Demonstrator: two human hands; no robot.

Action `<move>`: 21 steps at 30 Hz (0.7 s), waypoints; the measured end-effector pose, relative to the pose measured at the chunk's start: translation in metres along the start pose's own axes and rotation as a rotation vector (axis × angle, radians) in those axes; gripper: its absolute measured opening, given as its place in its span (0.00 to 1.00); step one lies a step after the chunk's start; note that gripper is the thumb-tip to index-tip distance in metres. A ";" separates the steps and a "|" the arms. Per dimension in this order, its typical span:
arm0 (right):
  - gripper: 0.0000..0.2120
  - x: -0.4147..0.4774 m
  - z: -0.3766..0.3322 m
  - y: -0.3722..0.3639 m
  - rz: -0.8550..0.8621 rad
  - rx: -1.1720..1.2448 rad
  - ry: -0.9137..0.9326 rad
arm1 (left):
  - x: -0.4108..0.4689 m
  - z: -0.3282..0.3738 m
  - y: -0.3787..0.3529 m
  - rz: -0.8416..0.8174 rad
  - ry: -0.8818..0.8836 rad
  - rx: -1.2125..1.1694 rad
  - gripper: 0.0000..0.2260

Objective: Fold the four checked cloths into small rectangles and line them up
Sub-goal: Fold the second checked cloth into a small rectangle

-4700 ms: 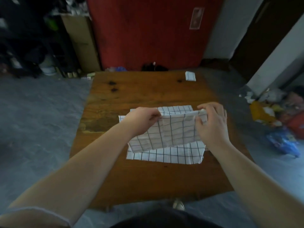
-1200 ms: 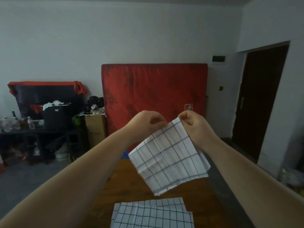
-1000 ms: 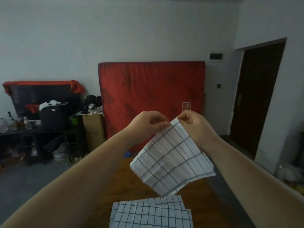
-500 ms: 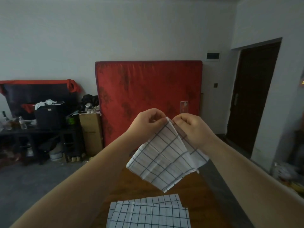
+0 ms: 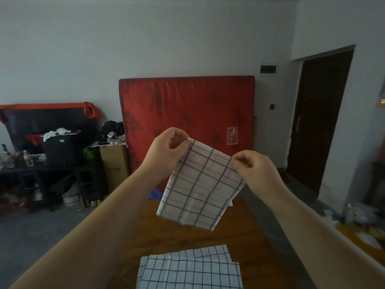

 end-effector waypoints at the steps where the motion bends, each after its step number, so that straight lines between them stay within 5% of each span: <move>1: 0.04 0.000 0.002 0.002 0.004 0.023 -0.019 | -0.001 0.000 0.002 0.004 -0.004 -0.010 0.05; 6: 0.03 -0.001 0.008 0.003 0.014 0.150 -0.084 | -0.006 0.002 0.002 -0.076 -0.065 0.008 0.11; 21: 0.06 -0.001 0.019 0.012 0.038 0.382 -0.221 | -0.003 -0.001 0.006 0.007 0.026 0.006 0.06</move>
Point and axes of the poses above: each hand's wrist, its own x-axis towards the middle knuckle, its own y-axis out of the back of the hand, z = x × y, the point moved 5 cm from there along x, towards the middle knuckle, and after that the axes turned 5 degrees about x, right-handed, at the moved point
